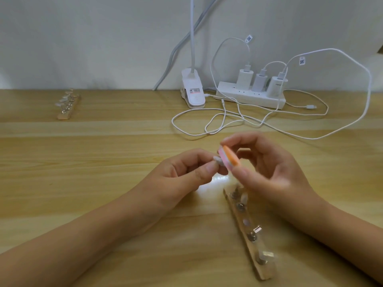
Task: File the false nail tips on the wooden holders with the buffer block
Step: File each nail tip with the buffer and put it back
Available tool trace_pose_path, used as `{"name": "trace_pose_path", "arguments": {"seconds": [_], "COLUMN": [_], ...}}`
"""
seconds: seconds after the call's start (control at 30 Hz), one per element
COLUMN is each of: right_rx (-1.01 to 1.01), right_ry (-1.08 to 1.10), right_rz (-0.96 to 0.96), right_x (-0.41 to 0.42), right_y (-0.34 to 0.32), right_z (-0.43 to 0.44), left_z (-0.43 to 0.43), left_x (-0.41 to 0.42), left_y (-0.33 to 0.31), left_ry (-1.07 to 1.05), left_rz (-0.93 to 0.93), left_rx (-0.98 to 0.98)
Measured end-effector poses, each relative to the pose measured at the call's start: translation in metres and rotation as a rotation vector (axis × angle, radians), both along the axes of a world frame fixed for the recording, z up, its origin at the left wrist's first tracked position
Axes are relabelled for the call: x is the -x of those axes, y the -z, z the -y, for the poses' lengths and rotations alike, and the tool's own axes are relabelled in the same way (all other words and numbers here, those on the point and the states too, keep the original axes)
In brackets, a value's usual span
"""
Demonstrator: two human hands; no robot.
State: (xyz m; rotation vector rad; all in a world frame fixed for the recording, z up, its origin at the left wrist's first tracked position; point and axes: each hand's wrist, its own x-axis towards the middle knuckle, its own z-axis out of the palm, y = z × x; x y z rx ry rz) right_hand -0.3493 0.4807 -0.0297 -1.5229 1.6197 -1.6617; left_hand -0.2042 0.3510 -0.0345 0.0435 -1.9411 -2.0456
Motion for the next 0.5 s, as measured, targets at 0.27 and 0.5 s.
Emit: {"name": "trace_pose_path", "arguments": {"seconds": [0.27,0.5], "right_rx": [0.002,0.056], "right_ry": [0.062,-0.042], "right_rz": [0.002,-0.026], "right_x": [-0.004,-0.003], "right_y": [-0.004,-0.005], "right_z": [-0.001,-0.006], "left_z": [-0.001,0.002], "left_x": [0.0,0.001], "left_y": [-0.002,0.002], "left_ry": [0.0,-0.045], "left_rz": [-0.015,0.016], "left_rx": [-0.019,-0.015]}}
